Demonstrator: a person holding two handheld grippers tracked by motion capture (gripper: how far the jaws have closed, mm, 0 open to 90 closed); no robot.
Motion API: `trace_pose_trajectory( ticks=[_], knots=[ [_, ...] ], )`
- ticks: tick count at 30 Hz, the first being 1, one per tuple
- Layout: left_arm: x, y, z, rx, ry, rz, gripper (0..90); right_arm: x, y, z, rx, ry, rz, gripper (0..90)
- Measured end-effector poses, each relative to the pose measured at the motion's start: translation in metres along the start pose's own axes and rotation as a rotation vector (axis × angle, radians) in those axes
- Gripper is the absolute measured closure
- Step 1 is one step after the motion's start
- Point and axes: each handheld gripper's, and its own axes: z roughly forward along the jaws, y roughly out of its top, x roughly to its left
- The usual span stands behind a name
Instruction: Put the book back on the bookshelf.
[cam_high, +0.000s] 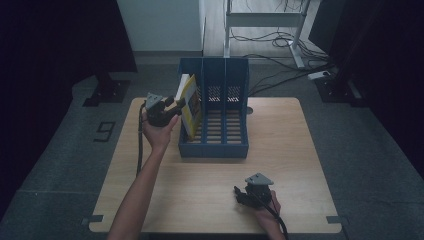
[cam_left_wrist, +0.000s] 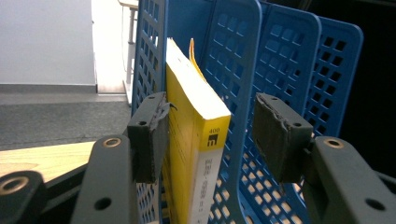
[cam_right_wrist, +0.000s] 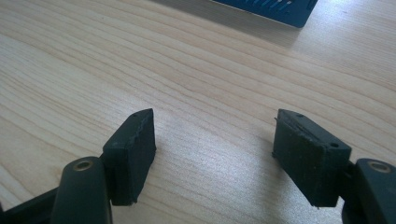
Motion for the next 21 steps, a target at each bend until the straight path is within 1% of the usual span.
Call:
trace_pose_trajectory(
  ticks=[5,7,9,10,14,19,21],
  knots=[
    [0.001,0.002,-0.019,-0.002,-0.025,0.015,46.1,0.0,0.0,0.0,0.0,0.0,0.0,29.4],
    [0.002,0.002,-0.026,-0.003,-0.041,0.008,46.1,0.0,0.0,0.0,0.0,0.0,-0.001,29.4],
    [0.002,0.001,-0.03,0.014,-0.067,0.002,46.1,0.0,0.0,0.0,0.0,0.0,-0.001,29.4],
    [0.002,0.0,-0.032,0.022,-0.073,0.005,46.0,0.0,0.0,0.0,0.0,-0.001,-0.001,29.4],
    [0.0,-0.004,-0.041,0.036,-0.096,0.013,46.0,0.0,0.0,0.0,0.002,-0.001,0.002,29.4],
    [-0.005,-0.011,-0.053,0.042,-0.115,0.038,46.1,0.001,0.0,0.0,0.002,-0.001,0.002,29.4],
    [-0.005,-0.014,-0.059,0.048,-0.128,0.038,46.1,0.001,0.0,0.0,0.003,0.0,0.003,29.4]
  ],
)
